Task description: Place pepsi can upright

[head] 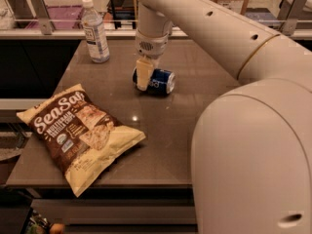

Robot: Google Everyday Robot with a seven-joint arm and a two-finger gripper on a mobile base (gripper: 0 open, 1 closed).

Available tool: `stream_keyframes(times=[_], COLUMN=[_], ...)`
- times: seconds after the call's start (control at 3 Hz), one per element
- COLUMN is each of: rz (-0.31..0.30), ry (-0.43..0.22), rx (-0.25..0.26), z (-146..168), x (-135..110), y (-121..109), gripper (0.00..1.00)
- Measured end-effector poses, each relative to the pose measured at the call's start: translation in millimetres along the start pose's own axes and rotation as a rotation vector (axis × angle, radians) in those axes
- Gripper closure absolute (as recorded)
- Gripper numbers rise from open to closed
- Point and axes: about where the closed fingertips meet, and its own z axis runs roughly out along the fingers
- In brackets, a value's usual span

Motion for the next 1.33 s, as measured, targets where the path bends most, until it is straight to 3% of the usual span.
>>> stream_keyframes(times=[0.67, 1.0, 1.33], rz=[-0.002, -0.002, -0.002], ry=[-0.013, -0.015, -0.015], rx=[0.007, 0.008, 0.008], z=[5.6, 5.8, 5.7], x=[-5.5, -6.4, -6.4], y=[-3.1, -3.5, -3.5], gripper=[0.87, 1.00, 1.00])
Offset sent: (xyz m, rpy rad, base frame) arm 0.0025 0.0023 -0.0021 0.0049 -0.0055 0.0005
